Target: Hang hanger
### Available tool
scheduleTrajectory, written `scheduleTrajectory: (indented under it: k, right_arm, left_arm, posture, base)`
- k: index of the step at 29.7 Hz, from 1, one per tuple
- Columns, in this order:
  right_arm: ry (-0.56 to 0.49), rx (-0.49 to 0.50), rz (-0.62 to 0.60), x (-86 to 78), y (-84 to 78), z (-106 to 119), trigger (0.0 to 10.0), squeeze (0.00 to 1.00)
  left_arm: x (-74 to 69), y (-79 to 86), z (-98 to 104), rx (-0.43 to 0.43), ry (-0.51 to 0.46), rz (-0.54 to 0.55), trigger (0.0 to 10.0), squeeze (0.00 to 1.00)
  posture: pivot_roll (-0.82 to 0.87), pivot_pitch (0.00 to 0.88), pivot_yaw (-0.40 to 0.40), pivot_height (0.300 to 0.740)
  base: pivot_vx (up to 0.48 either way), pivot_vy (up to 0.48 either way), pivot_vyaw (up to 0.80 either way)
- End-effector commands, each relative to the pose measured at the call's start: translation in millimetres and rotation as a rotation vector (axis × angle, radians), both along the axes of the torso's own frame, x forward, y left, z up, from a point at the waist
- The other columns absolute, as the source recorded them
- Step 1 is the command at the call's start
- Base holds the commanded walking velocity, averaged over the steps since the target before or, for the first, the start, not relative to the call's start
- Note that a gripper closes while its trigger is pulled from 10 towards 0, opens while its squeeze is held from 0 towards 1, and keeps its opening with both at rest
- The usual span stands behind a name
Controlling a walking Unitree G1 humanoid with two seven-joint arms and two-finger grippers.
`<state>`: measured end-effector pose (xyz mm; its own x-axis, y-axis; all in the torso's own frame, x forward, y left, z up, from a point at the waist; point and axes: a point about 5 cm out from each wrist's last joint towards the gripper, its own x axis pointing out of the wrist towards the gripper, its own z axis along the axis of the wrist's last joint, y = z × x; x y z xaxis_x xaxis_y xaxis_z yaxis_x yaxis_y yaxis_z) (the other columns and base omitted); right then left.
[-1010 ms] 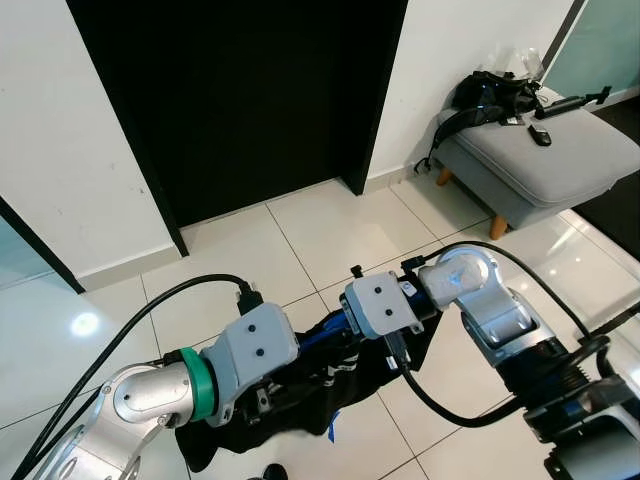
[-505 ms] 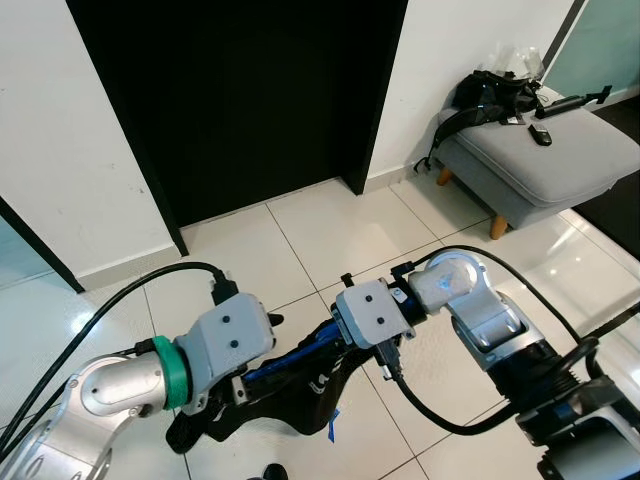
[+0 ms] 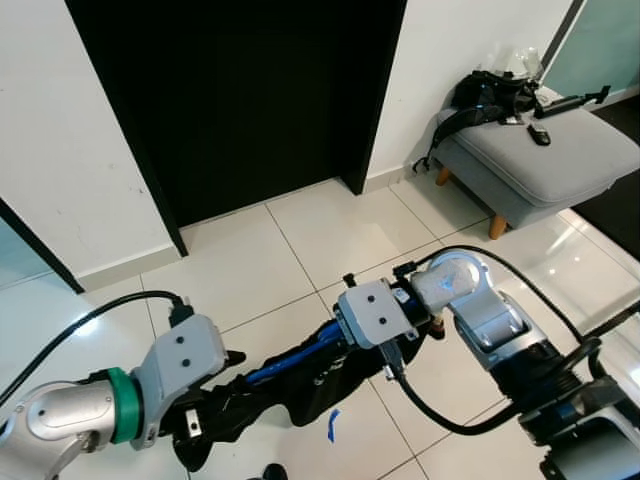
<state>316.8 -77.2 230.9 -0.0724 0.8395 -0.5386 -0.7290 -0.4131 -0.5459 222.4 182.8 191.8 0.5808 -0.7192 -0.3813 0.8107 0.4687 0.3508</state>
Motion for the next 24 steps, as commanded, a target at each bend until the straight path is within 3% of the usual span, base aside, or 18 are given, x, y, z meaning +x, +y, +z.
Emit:
scheduleTrajectory:
  k: [1,7,8,10,11,13,15,24]
  right_arm:
    - [-0.003,-0.003,0.026,-3.4,1.7,-1.5,10.0,0.0]
    - [-0.007,0.002,0.031,-2.9,3.4,1.5,10.0,0.0]
    - [-0.007,0.002,0.031,-2.8,3.4,1.6,10.0,0.0]
    - [-0.007,0.002,0.031,-2.8,3.4,1.6,10.0,0.0]
    - [-0.007,0.002,0.031,-2.8,3.5,1.8,10.0,0.0]
    - [-0.007,0.001,0.031,-2.8,3.6,2.1,10.0,0.0]
    - [-0.007,0.001,0.031,-2.9,3.6,2.2,10.0,0.0]
    - [-0.007,0.002,0.031,-3.0,3.6,2.4,10.0,0.0]
  left_arm:
    - [-3.2,1.2,-6.6,0.004,0.031,-0.006,10.0,0.0]
    - [1.2,-4.2,-17.7,0.012,0.02,0.004,10.0,0.0]
    - [2.4,-5.5,-17.1,0.003,0.016,0.004,9.0,0.0]
    - [2.4,-5.5,-17.1,0.003,0.016,0.004,9.0,0.0]
    - [3.7,-7.0,-16.6,-0.004,0.013,0.004,5.5,0.0]
    - [5.5,-9.6,-16.8,-0.011,0.009,0.0,0.4,0.0]
    - [6.3,-11.1,-16.8,-0.018,0.006,-0.002,0.0,0.0]
    - [1.7,-15.2,-19.3,-0.001,0.006,-0.056,0.0,0.0]
  posture:
    - [-0.01,0.226,0.057,0.74]
    - [-0.01,0.224,0.053,0.74]
    - [-0.01,0.225,0.053,0.74]
    - [-0.01,0.225,0.053,0.74]
    - [-0.01,0.226,0.053,0.74]
    - [-0.02,0.227,0.053,0.74]
    - [-0.02,0.228,0.054,0.74]
    - [-0.02,0.229,0.054,0.74]
  base:
    - [0.0,0.0,0.0]
    - [0.0,0.0,0.0]
    - [0.0,0.0,0.0]
    - [0.0,0.0,0.0]
    - [0.0,0.0,0.0]
    - [0.0,0.0,0.0]
    - [0.0,0.0,0.0]
    - [0.0,0.0,0.0]
